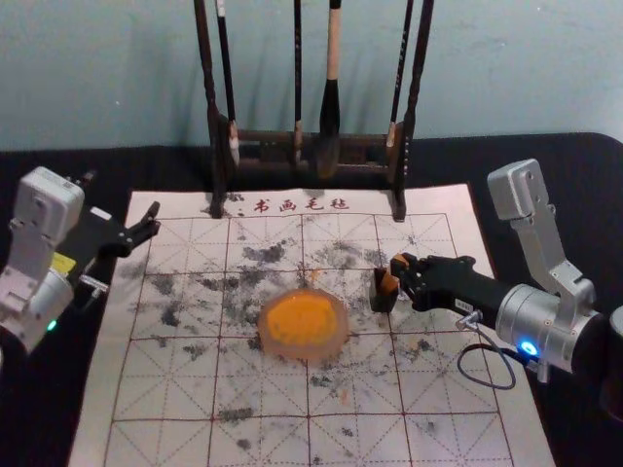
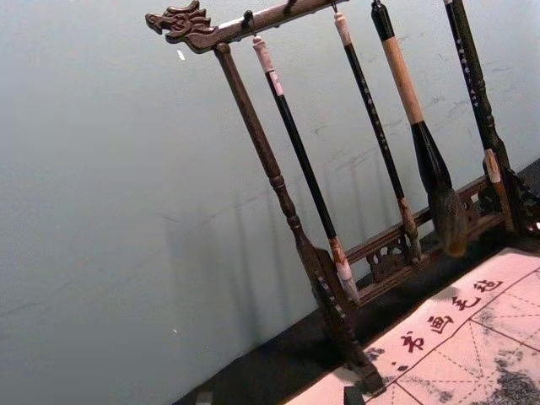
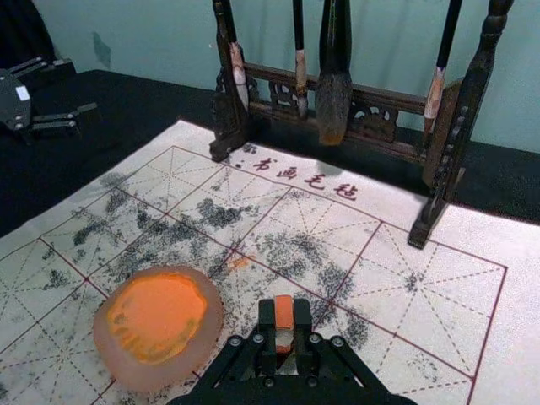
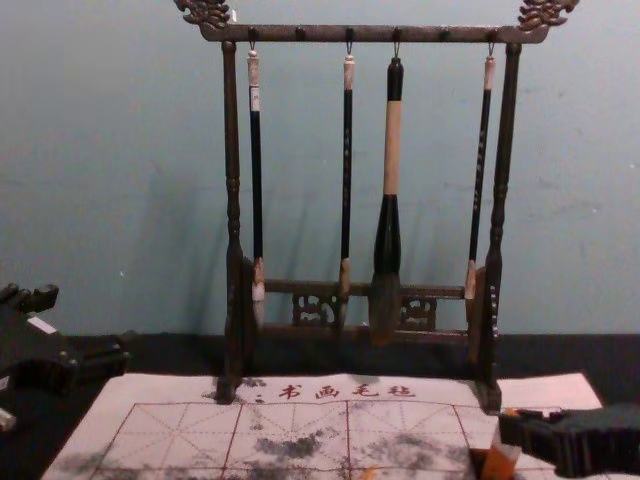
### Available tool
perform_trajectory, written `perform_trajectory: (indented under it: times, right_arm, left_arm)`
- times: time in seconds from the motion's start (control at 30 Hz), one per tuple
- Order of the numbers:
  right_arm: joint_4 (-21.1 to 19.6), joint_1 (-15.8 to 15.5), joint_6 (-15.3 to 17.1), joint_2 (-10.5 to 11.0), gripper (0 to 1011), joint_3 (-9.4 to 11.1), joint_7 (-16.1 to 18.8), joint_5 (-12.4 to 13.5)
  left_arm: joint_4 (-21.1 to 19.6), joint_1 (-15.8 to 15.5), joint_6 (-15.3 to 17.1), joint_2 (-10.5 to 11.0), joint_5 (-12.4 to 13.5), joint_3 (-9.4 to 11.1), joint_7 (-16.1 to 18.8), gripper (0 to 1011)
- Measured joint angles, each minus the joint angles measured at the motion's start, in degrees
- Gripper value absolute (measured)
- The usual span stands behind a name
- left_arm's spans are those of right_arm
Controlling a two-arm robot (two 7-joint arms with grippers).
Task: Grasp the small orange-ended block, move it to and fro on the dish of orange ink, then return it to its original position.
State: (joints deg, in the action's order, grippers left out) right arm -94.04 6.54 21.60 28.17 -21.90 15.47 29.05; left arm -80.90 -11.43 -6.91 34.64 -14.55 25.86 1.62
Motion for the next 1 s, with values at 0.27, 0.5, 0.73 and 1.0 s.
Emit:
perform_trajectory:
  times: [0.27,0.5,0.73,1.0]
  right_arm:
    - [0.1,-0.1,-0.1,-0.1,114,0.0,0.1,-0.3]
    - [0.1,-0.1,-0.1,-0.1,118,0.0,0.1,-0.2]
    - [0.0,-0.1,-0.1,-0.1,328,0.0,0.1,-0.2]
    - [0.0,-0.1,-0.1,0.0,572,0.0,0.1,-0.1]
  left_arm:
    - [0.0,0.0,0.0,0.0,0.0,0.0,0.0,1001]
    - [0.0,0.0,0.0,0.0,0.0,0.0,0.0,1001]
    - [0.0,0.0,0.0,0.0,0.0,0.0,0.0,1001]
    - [0.0,0.0,0.0,0.0,0.0,0.0,0.0,1001]
